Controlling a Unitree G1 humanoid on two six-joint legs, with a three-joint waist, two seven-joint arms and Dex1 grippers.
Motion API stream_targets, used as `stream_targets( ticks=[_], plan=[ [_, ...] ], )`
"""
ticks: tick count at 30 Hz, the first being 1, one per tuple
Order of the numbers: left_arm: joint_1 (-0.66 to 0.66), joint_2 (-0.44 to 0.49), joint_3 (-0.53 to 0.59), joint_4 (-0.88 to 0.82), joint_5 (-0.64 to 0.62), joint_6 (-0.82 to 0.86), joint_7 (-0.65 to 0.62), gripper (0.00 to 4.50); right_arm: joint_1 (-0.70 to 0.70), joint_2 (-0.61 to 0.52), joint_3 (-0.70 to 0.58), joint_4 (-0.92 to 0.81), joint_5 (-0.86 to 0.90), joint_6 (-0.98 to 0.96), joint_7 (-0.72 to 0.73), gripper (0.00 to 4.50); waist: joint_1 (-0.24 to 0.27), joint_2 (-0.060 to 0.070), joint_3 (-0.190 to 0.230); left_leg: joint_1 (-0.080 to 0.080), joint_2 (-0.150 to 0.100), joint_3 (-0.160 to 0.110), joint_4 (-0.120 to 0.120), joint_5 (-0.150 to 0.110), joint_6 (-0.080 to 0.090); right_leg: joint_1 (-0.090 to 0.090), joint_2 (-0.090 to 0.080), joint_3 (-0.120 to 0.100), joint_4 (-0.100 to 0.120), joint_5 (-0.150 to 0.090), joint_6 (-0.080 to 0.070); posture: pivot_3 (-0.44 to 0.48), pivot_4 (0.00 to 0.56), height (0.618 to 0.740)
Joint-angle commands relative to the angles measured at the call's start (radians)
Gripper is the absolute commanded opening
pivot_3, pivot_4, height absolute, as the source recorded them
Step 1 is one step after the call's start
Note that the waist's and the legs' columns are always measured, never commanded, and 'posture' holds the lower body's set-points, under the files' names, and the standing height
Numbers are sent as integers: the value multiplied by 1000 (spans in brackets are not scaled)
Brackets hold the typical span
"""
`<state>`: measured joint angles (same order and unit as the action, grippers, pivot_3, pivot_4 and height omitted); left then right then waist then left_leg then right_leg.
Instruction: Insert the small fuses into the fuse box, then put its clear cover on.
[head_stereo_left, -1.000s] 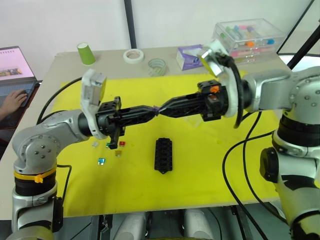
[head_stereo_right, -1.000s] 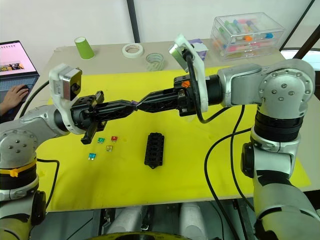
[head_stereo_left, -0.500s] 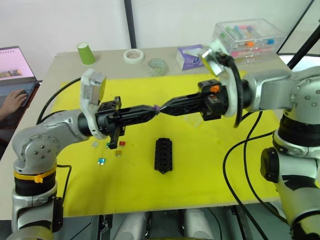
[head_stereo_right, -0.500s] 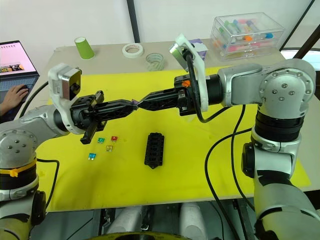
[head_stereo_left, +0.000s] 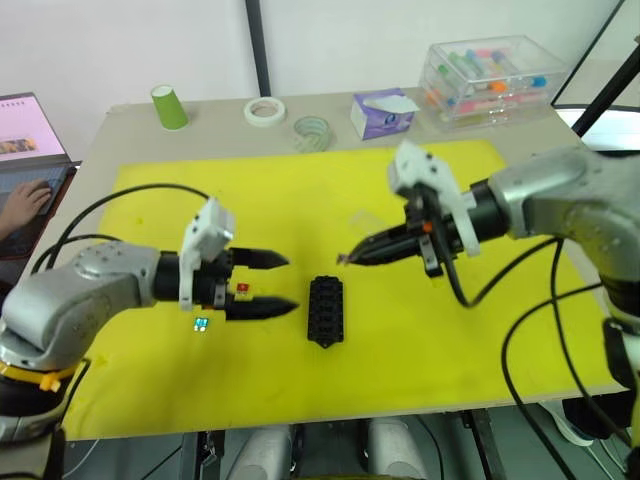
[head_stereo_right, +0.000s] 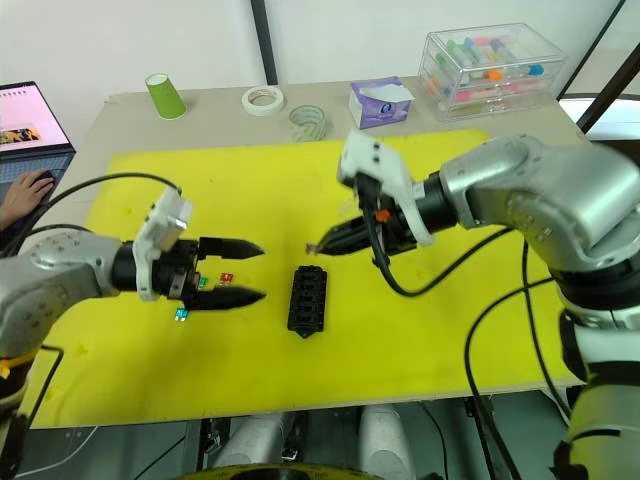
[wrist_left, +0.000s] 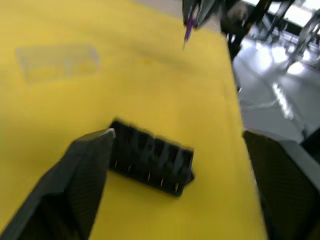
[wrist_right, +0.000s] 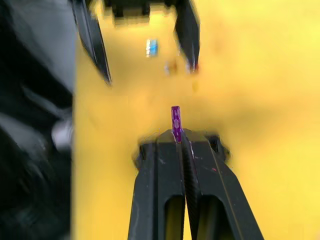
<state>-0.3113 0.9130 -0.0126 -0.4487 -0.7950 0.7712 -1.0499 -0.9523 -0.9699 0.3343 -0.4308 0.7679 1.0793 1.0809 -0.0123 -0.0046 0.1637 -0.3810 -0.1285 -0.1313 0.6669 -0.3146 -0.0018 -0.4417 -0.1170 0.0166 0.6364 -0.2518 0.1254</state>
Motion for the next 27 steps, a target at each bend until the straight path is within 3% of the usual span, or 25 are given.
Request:
stream_targets(
  ticks=[1, 10, 27],
  plan=[
    [30, 7, -58, 0, 128, -143, -67, 4480, 46, -17, 74, -81, -150, -201, 95, 0, 1, 0, 0, 0, 0, 0, 0, 0, 0, 0, 0, 0, 0, 0, 0, 0, 150, 740],
    [43, -50, -120, 48, 264, -313, -121, 4480, 83, 34, 127, -107, -260, -225, 123, 0, 4, 0, 0, -2, 0, -1, 1, 0, 0, 0, 0, -1, -1, 0, 0, 0, 150, 740],
    [4, -114, -184, 174, 423, -499, -203, 4480, 77, 161, 142, -176, -252, 104, -27, 0, 4, 0, 0, -3, 0, -2, 2, 0, 0, -1, 0, -2, -1, 0, 0, 0, 150, 740]
  ],
)
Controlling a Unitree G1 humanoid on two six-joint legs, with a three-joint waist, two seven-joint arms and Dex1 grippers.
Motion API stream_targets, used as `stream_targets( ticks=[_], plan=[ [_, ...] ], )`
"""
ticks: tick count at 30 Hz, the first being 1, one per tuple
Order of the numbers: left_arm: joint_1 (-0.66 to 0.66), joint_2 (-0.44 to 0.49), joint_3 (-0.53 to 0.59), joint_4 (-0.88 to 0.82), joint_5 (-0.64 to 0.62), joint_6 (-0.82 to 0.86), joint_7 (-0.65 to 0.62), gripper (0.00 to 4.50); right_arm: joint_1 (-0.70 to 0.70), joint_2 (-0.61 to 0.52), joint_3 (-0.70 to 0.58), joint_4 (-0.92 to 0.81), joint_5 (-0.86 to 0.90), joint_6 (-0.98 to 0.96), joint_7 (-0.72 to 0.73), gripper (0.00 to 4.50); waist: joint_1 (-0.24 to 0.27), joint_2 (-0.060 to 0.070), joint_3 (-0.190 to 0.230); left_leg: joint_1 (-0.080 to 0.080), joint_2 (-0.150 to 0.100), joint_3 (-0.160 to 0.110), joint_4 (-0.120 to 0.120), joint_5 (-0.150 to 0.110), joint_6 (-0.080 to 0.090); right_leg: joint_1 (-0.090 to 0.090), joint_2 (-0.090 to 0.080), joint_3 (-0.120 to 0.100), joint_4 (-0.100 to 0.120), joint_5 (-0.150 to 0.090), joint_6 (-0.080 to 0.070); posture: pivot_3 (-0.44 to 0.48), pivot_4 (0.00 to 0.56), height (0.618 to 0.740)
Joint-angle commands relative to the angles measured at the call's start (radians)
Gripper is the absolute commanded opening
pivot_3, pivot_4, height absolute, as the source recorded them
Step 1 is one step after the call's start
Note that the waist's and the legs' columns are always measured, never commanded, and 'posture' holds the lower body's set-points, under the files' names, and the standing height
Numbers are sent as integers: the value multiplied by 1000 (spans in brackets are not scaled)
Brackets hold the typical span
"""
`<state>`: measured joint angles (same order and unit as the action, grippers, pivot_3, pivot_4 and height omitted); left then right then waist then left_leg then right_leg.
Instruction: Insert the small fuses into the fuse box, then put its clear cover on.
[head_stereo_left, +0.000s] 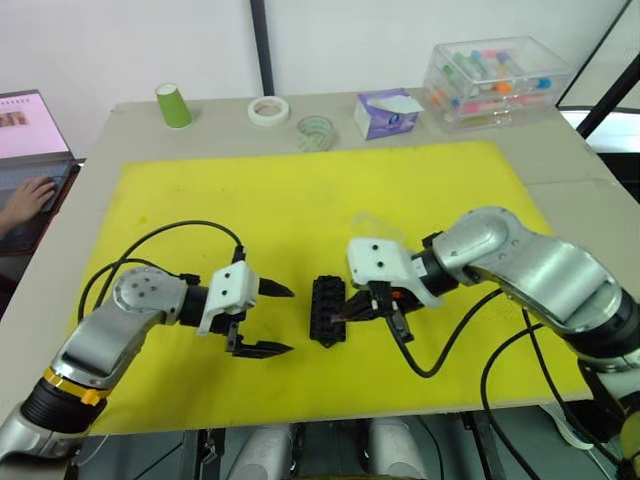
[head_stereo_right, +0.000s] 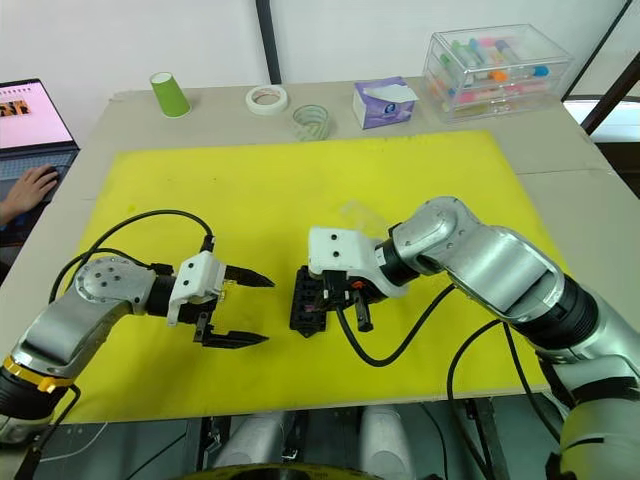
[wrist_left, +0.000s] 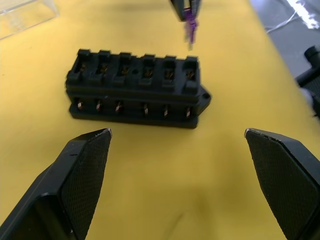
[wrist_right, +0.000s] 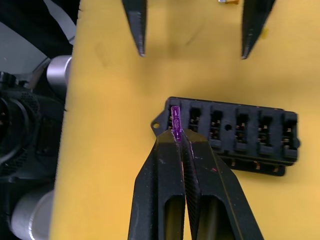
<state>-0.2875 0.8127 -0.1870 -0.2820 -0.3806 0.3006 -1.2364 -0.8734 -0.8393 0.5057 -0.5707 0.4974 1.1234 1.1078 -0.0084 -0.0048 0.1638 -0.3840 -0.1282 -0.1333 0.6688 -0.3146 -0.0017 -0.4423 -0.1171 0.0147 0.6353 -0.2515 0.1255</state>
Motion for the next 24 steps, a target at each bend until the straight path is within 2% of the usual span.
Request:
stream_targets(
  ticks=[1, 12, 24],
  plan=[
    [-24, -19, -10, 10, 8, -28, -19, 4480, 0, 44, -36, -41, 25, 85, -71, 0, -1, 0, 0, 0, 0, 0, 0, 0, 0, 0, 0, 0, 0, 0, 0, 0, 150, 740],
    [-41, -47, -24, 25, 28, -33, -30, 4480, 5, 75, -58, -83, 94, 199, -158, 0, -2, 0, 0, 0, 0, 0, 0, 0, 0, 0, 0, 0, 0, 0, 0, 0, 150, 740],
    [-29, -55, -18, 9, 26, -22, -22, 4480, 13, 64, -29, -80, 93, 197, -207, 0, -2, 0, 0, 0, 0, 0, 1, 0, 0, 0, 0, 0, 0, 0, 0, 0, 150, 740]
  ],
)
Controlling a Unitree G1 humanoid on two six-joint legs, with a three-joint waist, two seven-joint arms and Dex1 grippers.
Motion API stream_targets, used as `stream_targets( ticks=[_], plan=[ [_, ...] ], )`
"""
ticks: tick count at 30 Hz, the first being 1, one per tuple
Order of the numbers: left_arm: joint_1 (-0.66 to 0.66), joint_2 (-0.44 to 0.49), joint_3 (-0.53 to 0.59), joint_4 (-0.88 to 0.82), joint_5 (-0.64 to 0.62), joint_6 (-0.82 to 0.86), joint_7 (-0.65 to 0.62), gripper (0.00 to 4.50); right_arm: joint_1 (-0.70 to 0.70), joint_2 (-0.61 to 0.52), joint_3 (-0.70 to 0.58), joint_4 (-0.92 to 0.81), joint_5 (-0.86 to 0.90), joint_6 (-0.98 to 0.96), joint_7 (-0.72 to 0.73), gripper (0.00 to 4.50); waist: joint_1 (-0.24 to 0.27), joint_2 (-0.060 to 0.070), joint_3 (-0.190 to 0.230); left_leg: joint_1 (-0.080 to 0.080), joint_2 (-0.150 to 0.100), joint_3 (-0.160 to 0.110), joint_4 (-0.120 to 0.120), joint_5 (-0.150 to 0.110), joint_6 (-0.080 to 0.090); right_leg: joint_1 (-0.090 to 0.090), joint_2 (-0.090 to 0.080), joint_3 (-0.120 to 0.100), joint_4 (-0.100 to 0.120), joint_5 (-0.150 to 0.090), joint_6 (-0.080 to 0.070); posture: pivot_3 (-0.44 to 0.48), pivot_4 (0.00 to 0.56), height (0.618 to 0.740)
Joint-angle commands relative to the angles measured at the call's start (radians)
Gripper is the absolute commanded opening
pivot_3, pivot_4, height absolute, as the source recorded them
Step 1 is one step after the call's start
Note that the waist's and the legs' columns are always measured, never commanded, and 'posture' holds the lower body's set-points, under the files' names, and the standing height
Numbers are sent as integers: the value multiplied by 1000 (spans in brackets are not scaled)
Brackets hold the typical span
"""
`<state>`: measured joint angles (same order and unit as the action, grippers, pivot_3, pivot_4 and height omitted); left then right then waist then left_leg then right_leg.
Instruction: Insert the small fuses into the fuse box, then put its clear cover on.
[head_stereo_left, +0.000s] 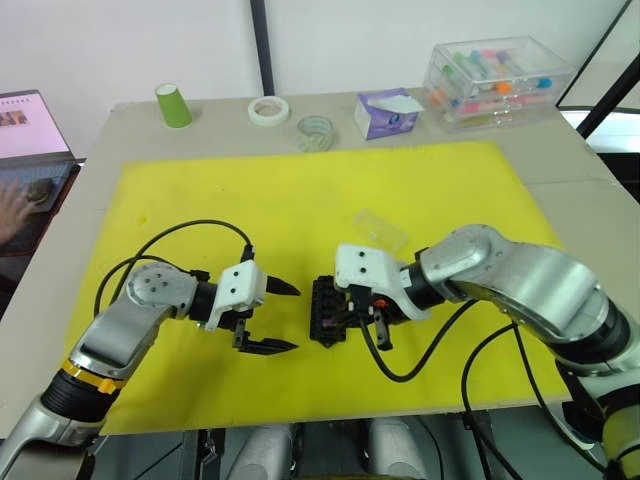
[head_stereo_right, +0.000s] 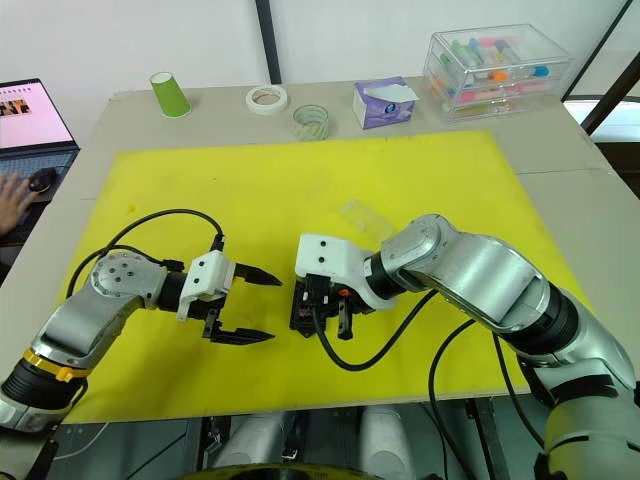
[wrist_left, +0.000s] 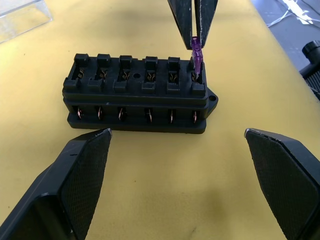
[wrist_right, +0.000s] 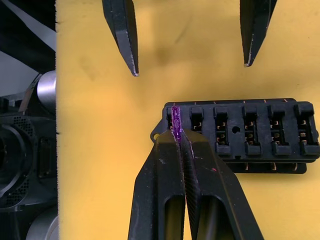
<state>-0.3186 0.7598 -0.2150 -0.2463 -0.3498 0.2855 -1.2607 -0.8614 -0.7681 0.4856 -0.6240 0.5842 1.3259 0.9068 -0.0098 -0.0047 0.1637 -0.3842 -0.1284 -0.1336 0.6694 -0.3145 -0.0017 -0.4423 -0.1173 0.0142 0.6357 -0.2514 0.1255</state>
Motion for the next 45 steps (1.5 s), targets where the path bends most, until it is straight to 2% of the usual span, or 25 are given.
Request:
stream_targets(
  ticks=[1, 19, 45],
  plan=[
    [3, -2, 10, -28, -5, -5, 3, 4480, 2, -8, -10, -28, 10, -3, -7, 0, 0, 0, 0, 0, 0, 0, 0, 0, 0, 0, 0, 0, 0, 0, 0, 0, 150, 740],
    [-1, -11, 2, -31, 1, -2, 4, 4480, -8, 10, -52, -32, 73, 40, -24, 0, 0, 0, 0, 0, 0, 0, 0, 0, 0, 0, 0, 0, 0, 0, 0, 0, 150, 740],
    [6, -21, -2, -61, -2, 20, 22, 4480, 10, -34, 26, -51, 30, -6, -54, 0, 0, 0, 0, 0, 0, 0, 1, 0, 0, 0, 0, 0, 0, 0, 0, 0, 150, 740]
  ],
)
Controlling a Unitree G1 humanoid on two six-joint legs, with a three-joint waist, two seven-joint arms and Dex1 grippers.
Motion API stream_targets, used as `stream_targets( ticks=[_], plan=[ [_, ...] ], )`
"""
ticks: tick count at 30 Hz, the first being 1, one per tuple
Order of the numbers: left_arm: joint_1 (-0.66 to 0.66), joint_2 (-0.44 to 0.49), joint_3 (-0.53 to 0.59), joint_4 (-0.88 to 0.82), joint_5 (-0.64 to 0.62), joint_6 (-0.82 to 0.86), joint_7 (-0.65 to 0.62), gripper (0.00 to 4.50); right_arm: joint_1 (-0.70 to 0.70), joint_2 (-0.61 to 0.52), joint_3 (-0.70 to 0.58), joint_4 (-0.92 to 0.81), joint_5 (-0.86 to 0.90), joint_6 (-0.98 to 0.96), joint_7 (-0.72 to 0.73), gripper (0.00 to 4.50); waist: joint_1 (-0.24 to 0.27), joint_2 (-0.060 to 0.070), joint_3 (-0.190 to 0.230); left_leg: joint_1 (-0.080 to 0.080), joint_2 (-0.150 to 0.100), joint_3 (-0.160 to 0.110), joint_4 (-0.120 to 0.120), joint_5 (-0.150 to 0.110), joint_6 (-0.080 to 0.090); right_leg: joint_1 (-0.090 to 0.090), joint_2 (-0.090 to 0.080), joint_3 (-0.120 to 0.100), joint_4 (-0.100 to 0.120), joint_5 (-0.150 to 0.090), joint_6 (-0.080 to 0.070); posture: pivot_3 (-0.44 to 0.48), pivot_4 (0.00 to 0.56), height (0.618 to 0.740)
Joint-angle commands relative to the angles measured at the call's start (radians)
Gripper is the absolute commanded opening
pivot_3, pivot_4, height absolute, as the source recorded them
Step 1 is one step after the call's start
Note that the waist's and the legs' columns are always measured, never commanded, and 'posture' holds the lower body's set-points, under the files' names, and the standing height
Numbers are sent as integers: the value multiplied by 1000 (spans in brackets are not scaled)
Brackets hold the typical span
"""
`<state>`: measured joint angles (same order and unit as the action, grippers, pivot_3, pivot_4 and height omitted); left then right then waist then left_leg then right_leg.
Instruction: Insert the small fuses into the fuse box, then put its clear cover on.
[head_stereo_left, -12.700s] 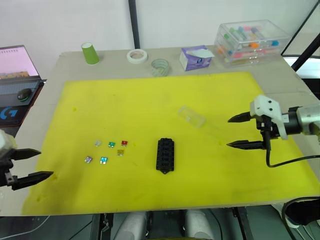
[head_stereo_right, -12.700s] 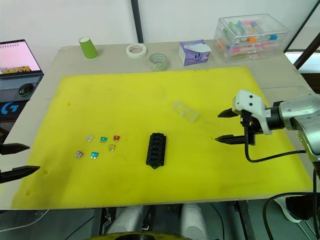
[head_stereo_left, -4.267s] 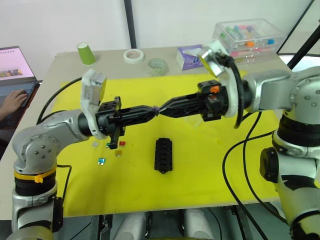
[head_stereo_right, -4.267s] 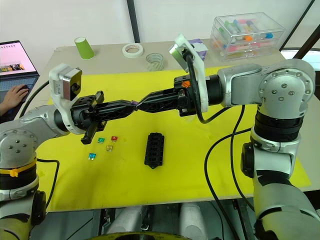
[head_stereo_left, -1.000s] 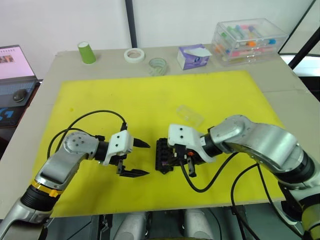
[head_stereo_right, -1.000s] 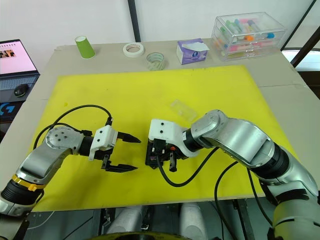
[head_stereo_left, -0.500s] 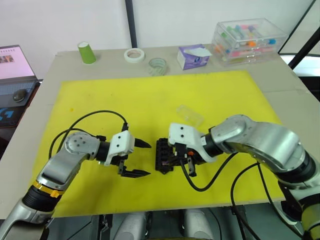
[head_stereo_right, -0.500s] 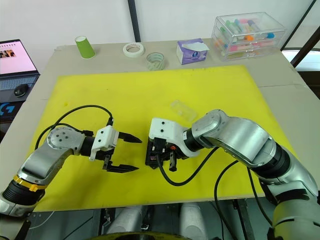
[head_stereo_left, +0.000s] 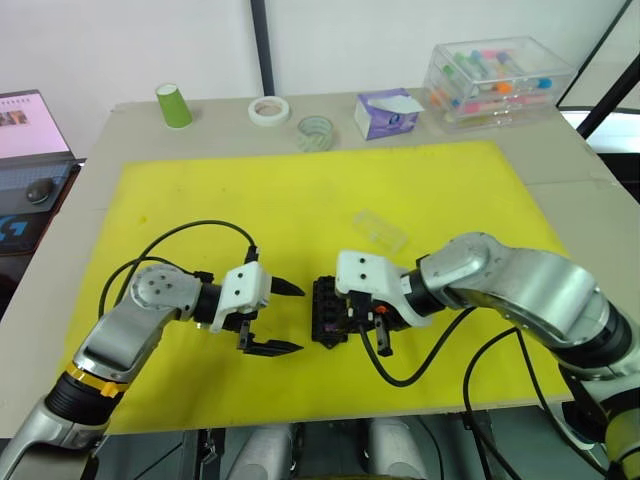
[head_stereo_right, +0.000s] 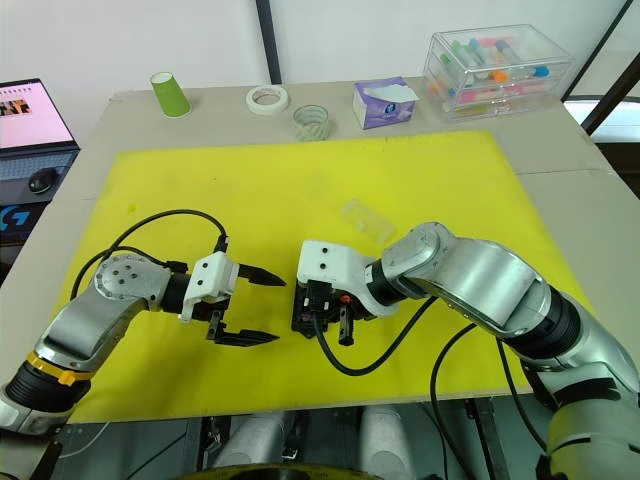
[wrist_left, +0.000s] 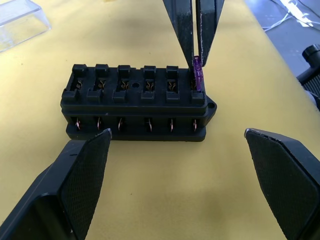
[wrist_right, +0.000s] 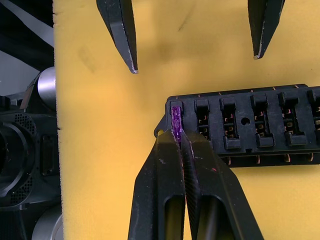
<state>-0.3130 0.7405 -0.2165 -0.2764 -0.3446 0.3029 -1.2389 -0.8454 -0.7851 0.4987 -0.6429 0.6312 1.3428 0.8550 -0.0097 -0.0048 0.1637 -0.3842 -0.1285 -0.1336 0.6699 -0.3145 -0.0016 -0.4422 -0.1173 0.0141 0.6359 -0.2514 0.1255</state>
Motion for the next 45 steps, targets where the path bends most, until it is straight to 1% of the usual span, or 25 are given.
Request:
stream_targets(
  ticks=[1, 13, 22, 35, 38, 40, 45],
  plan=[
    [1, -2, 0, -31, -7, 3, 1, 4480, -6, -24, 23, -35, -27, -32, -2, 0, 0, 0, 0, 0, 0, 0, 0, 0, 0, 0, 0, 0, 0, 0, 0, 0, 150, 740],
    [10, -4, 2, -49, -9, 16, 12, 4480, 4, -77, 104, -51, -126, -130, -1, 0, 0, 0, 0, 0, 0, 0, 1, 0, 0, 0, 0, 0, 0, 0, 0, 0, 150, 740],
    [12, -6, 1, -54, -9, 20, 19, 4480, -8, -84, 156, -46, -193, -167, 9, 0, 0, 0, 0, 0, 0, 0, 1, 0, 0, 0, 0, 0, 1, 0, 0, 0, 150, 740],
    [23, -2, 4, -59, -8, 19, 25, 4480, -9, -80, 136, -47, -213, -179, 56, 0, 1, 0, -1, 0, 0, 0, 4, 0, 0, 1, 0, 0, 3, 0, 0, 0, 150, 740],
    [23, -2, 5, -57, -7, 17, 25, 4500, -10, -77, 127, -46, -215, -181, 60, 705, 1, 0, 0, 0, 0, 0, 4, 0, 0, 1, 0, 0, 3, 0, 0, 0, 150, 740],
    [23, 1, 10, -56, -9, 17, 23, 4500, -15, -70, 108, -41, -203, -170, 65, 1267, 1, 0, -1, 0, 0, 0, 5, 0, 0, 1, 0, 0, 3, 0, 0, 0, 150, 740],
    [27, 9, 21, -47, -10, 10, 18, 4500, -25, -66, 68, -34, -186, -161, 81, 1267, 1, 0, 0, -1, 0, 0, 5, 0, 0, 1, 0, 0, 3, 0, 0, 0, 150, 740]
  ],
)
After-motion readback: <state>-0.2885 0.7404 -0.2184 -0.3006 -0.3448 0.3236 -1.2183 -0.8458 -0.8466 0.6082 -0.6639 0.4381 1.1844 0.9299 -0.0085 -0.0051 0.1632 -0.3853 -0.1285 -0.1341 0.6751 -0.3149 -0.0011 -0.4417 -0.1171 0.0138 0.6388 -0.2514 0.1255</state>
